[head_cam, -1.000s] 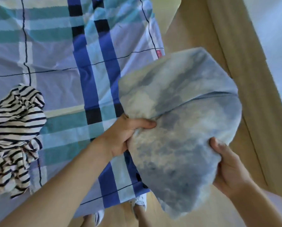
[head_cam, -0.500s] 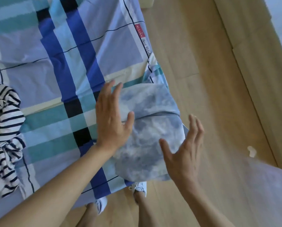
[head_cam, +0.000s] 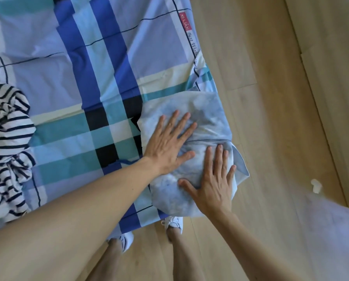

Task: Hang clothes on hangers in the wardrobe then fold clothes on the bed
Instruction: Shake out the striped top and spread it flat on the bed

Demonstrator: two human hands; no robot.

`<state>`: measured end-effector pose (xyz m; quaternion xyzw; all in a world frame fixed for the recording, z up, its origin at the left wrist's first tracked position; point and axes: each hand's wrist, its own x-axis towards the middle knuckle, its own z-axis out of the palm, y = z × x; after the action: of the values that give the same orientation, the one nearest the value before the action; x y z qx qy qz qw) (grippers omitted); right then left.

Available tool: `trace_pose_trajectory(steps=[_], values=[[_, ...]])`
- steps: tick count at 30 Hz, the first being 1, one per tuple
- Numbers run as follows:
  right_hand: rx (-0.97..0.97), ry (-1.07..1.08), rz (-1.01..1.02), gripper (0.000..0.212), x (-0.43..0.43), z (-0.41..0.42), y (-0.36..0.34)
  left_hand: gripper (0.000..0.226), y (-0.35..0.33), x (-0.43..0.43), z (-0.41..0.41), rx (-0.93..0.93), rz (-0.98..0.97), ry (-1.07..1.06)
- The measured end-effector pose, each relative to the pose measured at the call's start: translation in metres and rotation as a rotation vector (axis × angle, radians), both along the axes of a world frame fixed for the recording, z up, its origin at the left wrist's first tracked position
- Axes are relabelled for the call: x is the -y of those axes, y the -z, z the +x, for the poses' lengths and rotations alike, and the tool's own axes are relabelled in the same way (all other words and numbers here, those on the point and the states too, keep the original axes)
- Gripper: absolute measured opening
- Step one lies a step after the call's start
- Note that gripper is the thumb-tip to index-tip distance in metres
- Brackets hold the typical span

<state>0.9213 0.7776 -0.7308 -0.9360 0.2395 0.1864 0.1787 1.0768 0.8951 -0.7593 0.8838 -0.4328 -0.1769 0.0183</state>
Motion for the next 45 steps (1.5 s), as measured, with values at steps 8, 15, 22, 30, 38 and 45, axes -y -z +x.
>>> trace_pose_trajectory(steps=[8,15,22,30,38,45], values=[[0.170,-0.060,-0.001,0.094,-0.031,0.040,-0.064,0.078,-0.045,-0.068,0.043,-0.032,-0.197,-0.174],[0.250,-0.227,0.182,0.091,-0.155,0.125,-0.072,0.081,-0.048,-0.243,0.067,0.035,0.003,-0.674],[0.141,-0.375,0.341,0.089,-0.276,0.179,-0.036,0.103,-0.006,-0.422,0.046,-0.089,0.287,-1.162],[-0.051,-0.445,0.367,0.085,-0.337,0.186,0.004,0.125,0.030,-0.506,0.047,-0.202,0.263,-1.412],[-0.181,-0.442,0.377,0.087,-0.371,0.195,0.006,0.084,0.028,-0.534,0.071,-0.157,0.251,-1.315],[-0.182,-0.457,0.481,0.088,-0.401,0.208,-0.012,0.023,-0.007,-0.571,0.091,-0.408,-0.032,-1.325]])
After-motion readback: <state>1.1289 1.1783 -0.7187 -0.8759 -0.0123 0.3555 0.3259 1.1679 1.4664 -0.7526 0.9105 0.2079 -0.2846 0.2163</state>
